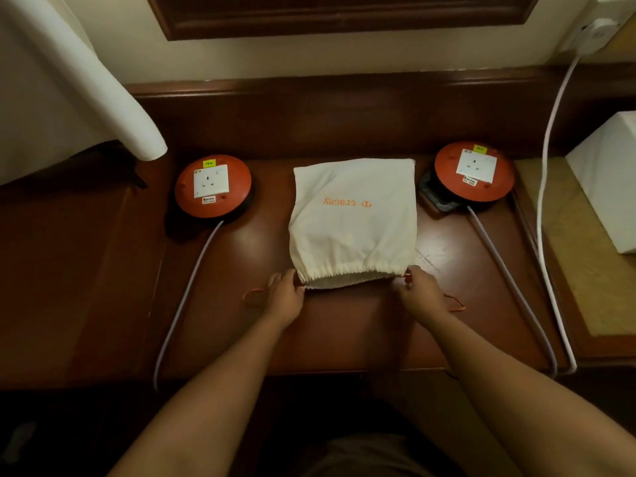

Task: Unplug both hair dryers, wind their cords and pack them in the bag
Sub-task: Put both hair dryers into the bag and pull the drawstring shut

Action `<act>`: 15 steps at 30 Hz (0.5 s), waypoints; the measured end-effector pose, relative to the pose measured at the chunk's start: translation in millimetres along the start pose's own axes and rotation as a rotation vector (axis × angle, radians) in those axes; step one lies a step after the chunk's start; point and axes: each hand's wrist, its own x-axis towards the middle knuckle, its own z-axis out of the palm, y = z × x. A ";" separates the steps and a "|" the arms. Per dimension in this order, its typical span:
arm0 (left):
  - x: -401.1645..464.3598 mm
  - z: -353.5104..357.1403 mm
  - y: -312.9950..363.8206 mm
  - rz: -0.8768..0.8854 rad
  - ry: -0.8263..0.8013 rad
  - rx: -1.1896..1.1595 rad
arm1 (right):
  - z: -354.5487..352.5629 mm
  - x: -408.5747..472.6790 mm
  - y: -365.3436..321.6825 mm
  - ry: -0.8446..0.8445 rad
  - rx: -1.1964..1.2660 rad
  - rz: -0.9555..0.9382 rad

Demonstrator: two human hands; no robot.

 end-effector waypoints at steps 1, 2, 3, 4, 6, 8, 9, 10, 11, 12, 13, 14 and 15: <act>2.1 0.2 1.6 -0.014 -0.005 -0.033 | 2.2 -0.1 -0.6 0.013 0.025 0.018; 2.9 -0.4 2.6 -0.025 -0.002 -0.056 | 3.4 -0.7 -1.1 0.024 0.056 0.026; 3.1 -1.2 3.1 -0.032 0.016 -0.076 | 3.1 -1.6 -1.8 0.036 0.081 0.026; 2.7 -2.7 2.4 -0.033 0.047 -0.085 | 2.3 -3.4 -2.9 0.059 0.096 0.013; -1.3 -9.6 2.5 -0.035 0.124 -0.094 | -2.7 -6.6 -6.2 0.125 0.122 -0.022; -5.7 -19.9 4.7 -0.033 0.188 -0.089 | -8.7 -9.0 -10.2 0.172 0.156 -0.054; -7.0 -26.5 7.4 -0.028 0.214 -0.098 | -12.2 -9.8 -13.5 0.185 0.174 -0.067; -6.6 -32.9 9.9 -0.018 0.239 -0.115 | -16.2 -9.8 -17.9 0.198 0.190 -0.081; -5.1 -39.1 12.3 -0.004 0.266 -0.140 | -20.7 -9.6 -23.2 0.214 0.204 -0.089; -2.9 -45.4 14.6 0.009 0.293 -0.169 | -25.7 -8.5 -29.4 0.234 0.218 -0.096; -1.3 -52.1 17.6 0.017 0.315 -0.199 | -31.2 -7.0 -36.3 0.254 0.232 -0.103; 0.1 -58.3 19.9 0.019 0.331 -0.224 | -36.2 -5.2 -43.0 0.272 0.246 -0.117; 0.8 -64.6 22.7 0.017 0.342 -0.241 | -41.2 -3.1 -49.1 0.283 0.258 -0.132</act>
